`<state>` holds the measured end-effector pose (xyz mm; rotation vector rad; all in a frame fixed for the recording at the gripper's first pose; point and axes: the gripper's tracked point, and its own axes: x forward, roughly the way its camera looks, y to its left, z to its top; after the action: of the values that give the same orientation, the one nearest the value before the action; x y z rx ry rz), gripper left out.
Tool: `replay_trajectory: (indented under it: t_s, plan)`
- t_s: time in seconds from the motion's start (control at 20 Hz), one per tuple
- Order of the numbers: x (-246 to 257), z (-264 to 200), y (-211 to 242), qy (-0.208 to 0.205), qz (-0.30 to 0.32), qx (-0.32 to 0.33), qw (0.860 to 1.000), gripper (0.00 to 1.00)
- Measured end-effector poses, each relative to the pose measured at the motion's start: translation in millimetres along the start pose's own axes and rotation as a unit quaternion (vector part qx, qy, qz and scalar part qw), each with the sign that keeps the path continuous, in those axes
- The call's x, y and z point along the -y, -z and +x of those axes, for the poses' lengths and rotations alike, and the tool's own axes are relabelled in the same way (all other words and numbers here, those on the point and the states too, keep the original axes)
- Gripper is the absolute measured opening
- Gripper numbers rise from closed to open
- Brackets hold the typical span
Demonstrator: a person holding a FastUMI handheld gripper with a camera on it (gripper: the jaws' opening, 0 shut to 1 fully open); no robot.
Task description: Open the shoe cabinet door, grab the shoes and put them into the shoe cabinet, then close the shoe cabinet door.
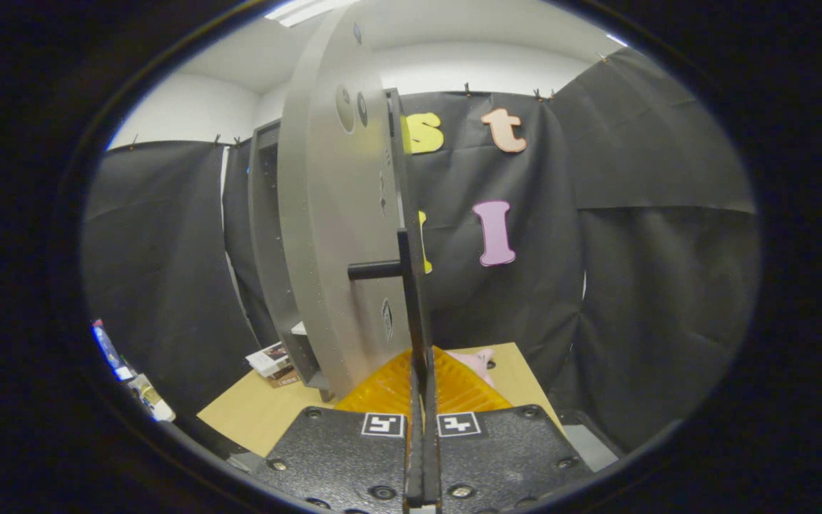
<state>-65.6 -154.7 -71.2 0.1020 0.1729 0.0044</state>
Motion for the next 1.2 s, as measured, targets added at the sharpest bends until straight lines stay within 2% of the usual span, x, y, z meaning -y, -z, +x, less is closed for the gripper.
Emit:
replay_trajectory:
  t_s: [0.2, 0.25, 0.45, 0.55, 0.65, 0.8, 1.0, 1.2]
  plan:
    - [4.5, -31.3, 15.8, 0.039, -0.048, 0.013, 0.998, 0.05]
    - [3.4, -40.2, 22.2, 0.051, -0.055, 0.012, 0.997, 0.13]
    - [-18.0, -77.8, 65.9, 0.094, -0.059, -0.012, 0.994, 0.83]
    - [-42.7, -93.7, 87.6, 0.109, -0.062, -0.021, 0.992, 0.95]
    - [-74.9, -99.8, 112.7, 0.105, -0.052, -0.03, 0.993, 0.96]
    - [-130.2, -86.5, 167.4, 0.07, -0.029, -0.061, 0.995, 0.97]
    - [-186.4, -36.2, 247.4, 0.033, -0.024, -0.116, 0.992, 0.98]
    - [-216.6, 14.9, 297.9, 0.008, -0.009, -0.152, 0.988, 0.98]
